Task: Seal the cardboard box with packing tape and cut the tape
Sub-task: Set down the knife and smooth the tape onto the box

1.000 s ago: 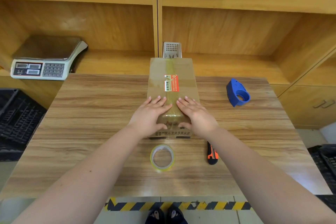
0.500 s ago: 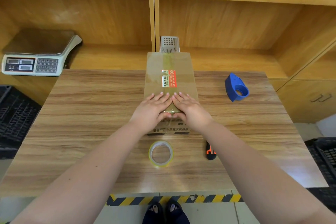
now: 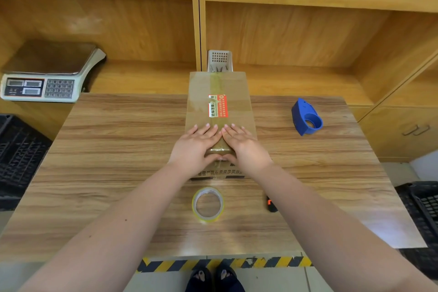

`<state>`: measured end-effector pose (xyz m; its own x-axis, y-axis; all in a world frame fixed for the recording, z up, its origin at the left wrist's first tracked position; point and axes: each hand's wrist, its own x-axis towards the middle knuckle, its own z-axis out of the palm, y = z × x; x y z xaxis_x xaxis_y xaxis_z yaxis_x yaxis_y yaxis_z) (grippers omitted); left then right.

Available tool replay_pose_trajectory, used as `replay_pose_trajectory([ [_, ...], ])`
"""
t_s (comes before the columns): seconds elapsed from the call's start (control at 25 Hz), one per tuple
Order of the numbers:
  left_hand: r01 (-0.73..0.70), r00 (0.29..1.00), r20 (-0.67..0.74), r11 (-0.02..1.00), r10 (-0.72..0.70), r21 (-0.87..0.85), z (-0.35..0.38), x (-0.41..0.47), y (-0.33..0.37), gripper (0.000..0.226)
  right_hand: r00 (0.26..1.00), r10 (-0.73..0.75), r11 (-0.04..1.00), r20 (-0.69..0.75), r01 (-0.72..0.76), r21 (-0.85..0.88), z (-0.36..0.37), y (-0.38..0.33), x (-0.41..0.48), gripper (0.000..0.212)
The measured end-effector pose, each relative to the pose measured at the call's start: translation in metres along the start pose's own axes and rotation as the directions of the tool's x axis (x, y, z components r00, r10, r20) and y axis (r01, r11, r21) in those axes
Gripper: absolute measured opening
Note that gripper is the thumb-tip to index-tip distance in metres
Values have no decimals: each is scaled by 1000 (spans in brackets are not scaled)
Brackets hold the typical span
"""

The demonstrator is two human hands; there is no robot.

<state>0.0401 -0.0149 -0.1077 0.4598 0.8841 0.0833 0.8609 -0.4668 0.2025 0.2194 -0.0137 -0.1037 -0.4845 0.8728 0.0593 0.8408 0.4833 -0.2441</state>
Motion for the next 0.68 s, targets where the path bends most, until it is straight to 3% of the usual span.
replay_pose_trajectory([
  [0.24,-70,995,71,998,70,1,-3,7,-10,70,997,-74,995,29,72,65,2,22,4,72],
  [0.4,-44,992,117,999,41,19,-10,12,-9,75,997,-73,997,-15,73,18,0,21,8,73],
  [0.52,41,997,-56,980,-52,-193,-19,-8,5,62,986,-92,996,-138,91,-11,-3,16,-11,68],
  [0.6,-3,976,-209,952,-64,-306,-14,-31,15,43,950,-64,994,-306,89,69,2,14,-35,54],
  [0.68,-43,978,-205,946,-25,-320,2,-56,21,34,914,15,982,-406,63,177,16,12,-64,43],
])
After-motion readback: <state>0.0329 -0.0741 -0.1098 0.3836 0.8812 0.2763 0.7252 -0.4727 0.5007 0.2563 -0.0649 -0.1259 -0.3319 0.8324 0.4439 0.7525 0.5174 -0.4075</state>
